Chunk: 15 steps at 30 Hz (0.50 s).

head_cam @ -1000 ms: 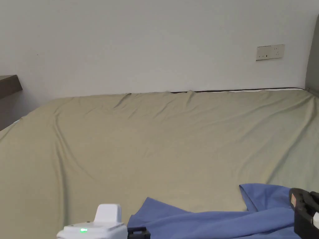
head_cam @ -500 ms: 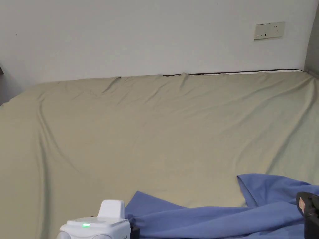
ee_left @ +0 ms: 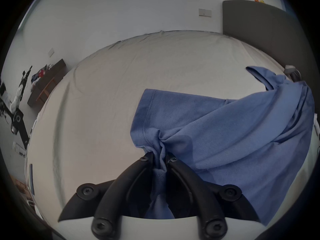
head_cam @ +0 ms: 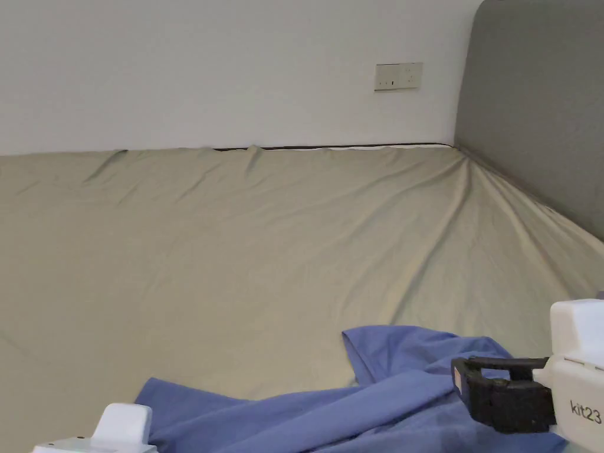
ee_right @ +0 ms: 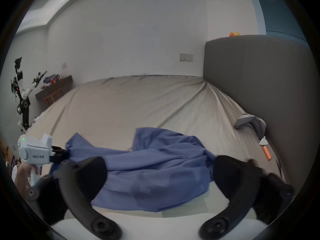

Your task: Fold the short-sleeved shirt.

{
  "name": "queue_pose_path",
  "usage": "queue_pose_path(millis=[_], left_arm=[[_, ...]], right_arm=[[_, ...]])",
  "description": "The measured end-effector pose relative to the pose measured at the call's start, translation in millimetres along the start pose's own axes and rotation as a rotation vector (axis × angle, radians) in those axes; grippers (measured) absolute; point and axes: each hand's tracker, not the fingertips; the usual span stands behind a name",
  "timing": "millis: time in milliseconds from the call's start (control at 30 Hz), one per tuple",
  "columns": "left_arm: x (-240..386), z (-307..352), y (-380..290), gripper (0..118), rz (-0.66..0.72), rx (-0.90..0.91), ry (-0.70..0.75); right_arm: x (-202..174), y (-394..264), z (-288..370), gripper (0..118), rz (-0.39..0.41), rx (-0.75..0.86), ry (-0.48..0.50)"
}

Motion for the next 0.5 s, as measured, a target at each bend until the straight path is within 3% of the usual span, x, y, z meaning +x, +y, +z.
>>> queue_pose_path(millis=[33, 67, 267, 500], left_arm=[[0.5, 0.1, 2.2, 10, -0.003, -0.006, 0.002], [0.1, 0.1, 4.0, 10, -0.001, -0.011, 0.002], [-10.6, -1.8, 6.0, 10, 0.040, -0.028, -0.041], [-24.5, -2.1, 3.6, 10, 0.115, -0.021, -0.098]], right_arm=[[8.8, 9.9, -4.0, 112, 0.047, 0.068, -0.042], [17.1, 11.9, -12.5, 112, -0.004, 0.003, -0.035], [76.1, 39.8, -72.0, 112, -0.049, -0.180, -0.051], [100.6, 49.3, -176.4, 112, 0.040, -0.422, -0.087]])
